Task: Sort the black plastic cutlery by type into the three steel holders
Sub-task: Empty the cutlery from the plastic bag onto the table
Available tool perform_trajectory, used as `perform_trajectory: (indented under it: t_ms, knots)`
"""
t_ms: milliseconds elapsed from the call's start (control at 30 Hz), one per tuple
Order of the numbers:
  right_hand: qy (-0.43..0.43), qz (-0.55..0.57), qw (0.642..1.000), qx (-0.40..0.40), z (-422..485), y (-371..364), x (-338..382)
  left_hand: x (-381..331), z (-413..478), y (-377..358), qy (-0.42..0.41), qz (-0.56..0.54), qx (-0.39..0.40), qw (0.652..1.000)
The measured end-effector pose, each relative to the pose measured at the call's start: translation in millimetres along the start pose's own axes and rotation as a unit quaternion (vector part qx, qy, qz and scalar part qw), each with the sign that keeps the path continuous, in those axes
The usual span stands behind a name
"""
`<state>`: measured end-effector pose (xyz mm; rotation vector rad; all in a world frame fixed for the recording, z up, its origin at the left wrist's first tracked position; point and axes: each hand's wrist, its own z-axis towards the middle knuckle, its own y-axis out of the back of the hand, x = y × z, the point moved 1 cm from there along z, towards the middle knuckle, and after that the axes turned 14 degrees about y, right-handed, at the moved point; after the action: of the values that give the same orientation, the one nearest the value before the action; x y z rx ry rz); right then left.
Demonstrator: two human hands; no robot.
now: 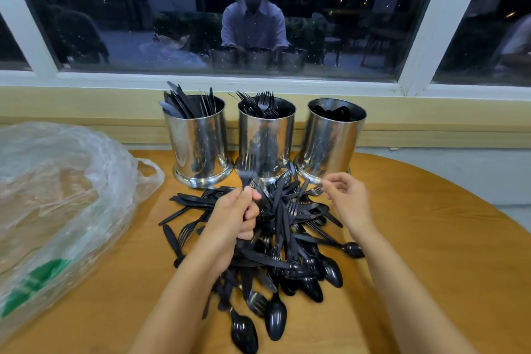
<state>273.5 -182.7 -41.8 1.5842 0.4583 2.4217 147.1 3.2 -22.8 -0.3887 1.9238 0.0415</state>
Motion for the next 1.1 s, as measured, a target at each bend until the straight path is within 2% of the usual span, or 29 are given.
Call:
perform_trajectory:
  t_ms: [67, 167, 233, 367, 467, 567, 633, 700, 733, 833, 933, 1000, 1100]
  knots:
    - [-0.013, -0.084, 0.996, 0.010, 15, 1, -16, 2, 6, 1, 0.003, -0.012, 0.001, 1.000]
    - [-0.049, -0.146, 0.987, 0.034, 35, -6, -30, 6, 13, 3, 0.014, -0.015, 0.003, 1.000]
    - [-0.071, -0.156, 0.984, 0.040, 44, -15, -36, 6, 16, 5, 0.017, -0.020, -0.002, 1.000]
    - [-0.097, -0.101, 0.990, -0.015, 50, -19, -43, 1, 17, 11, 0.008, -0.044, -0.010, 0.999]
    - [-0.003, -0.074, 0.990, -0.122, 44, -6, -32, 1, 18, 14, 0.008, -0.061, -0.014, 0.998]
    - [0.151, -0.014, 0.956, -0.250, 35, 8, -2, 0, 21, 14, 0.005, -0.083, -0.022, 0.996]
    - [0.244, 0.019, 0.931, -0.271, 26, 11, 20, 0, 21, 13, 0.003, -0.095, -0.031, 0.995]
    - [0.285, 0.036, 0.928, -0.239, 18, 10, 42, -1, 22, 13, 0.001, -0.091, -0.041, 0.995]
    - [0.277, 0.052, 0.937, -0.205, 13, 8, 53, -2, 21, 13, 0.000, -0.088, -0.040, 0.995]
    - [0.171, 0.149, 0.973, -0.046, 2, 3, 79, -6, 14, 12, 0.006, -0.094, -0.010, 0.996]
    - [0.126, 0.204, 0.968, 0.080, -5, -6, 88, -10, 5, 9, 0.037, -0.059, 0.058, 0.996]
    - [0.134, 0.201, 0.965, 0.101, -9, -15, 90, -11, -3, 5, 0.055, -0.017, 0.096, 0.994]
    - [0.168, 0.150, 0.972, 0.066, -9, -26, 84, -10, -10, -5, 0.068, 0.015, 0.125, 0.990]
